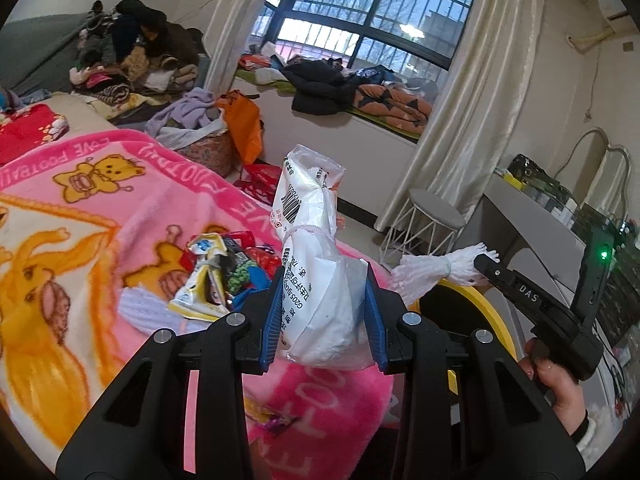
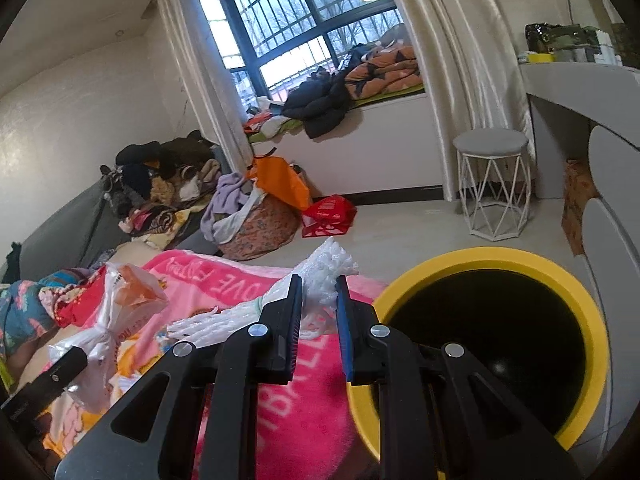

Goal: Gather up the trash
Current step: 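Carry the white bag and bubble wrap over the yellow bin with both tools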

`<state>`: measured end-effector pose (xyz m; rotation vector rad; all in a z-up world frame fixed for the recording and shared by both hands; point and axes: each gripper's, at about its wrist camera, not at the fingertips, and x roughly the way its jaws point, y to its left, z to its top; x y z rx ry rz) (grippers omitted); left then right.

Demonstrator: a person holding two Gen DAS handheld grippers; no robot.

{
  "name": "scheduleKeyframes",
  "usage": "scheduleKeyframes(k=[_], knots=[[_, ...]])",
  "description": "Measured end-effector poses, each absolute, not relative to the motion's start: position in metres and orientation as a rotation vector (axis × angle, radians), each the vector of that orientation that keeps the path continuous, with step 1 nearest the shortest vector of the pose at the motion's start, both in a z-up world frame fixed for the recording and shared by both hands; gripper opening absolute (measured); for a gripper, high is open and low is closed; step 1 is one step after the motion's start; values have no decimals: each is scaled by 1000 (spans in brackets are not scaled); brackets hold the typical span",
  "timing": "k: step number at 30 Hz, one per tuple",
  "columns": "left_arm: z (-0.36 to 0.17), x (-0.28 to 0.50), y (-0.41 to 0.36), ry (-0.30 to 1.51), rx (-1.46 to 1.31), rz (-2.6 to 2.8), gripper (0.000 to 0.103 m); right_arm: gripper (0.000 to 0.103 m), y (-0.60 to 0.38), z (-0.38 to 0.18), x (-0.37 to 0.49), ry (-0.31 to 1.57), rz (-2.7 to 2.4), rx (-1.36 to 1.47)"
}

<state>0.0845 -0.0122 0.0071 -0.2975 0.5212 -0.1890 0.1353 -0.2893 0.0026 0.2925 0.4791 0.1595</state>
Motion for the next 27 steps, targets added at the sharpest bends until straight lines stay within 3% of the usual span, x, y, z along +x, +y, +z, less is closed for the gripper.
scheduleKeyframes(k=[27], knots=[[-3,93,-84,579,-193,-340,29,16,-374,-17,131,471,-147,218]])
